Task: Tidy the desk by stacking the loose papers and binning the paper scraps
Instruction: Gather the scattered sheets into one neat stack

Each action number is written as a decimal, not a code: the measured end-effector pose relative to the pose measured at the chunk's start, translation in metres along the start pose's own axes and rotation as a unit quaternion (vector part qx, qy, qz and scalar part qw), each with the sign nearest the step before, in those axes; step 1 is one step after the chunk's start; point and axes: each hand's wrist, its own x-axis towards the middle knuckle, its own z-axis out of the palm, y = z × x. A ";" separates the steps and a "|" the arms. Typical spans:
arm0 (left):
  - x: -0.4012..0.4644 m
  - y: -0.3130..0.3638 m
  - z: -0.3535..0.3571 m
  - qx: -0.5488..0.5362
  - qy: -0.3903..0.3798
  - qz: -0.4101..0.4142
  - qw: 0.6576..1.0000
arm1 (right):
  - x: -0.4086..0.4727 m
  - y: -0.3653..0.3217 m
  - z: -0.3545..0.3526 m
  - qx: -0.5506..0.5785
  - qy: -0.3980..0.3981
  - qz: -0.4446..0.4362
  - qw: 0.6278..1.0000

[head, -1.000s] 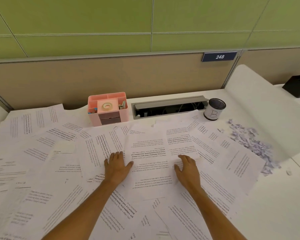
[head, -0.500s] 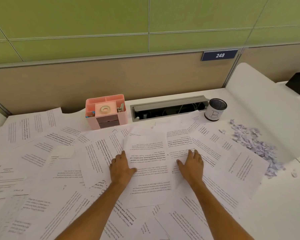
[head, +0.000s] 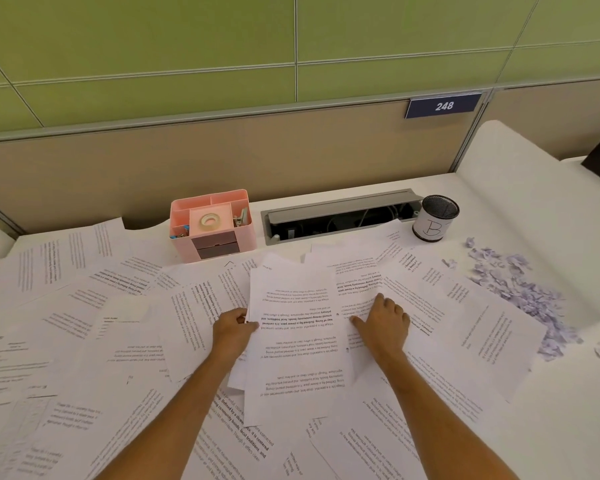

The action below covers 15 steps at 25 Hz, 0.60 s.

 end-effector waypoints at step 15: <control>-0.006 -0.019 -0.027 -0.217 -0.001 -0.037 0.975 | 0.006 -0.016 -0.040 0.546 -0.171 0.104 0.814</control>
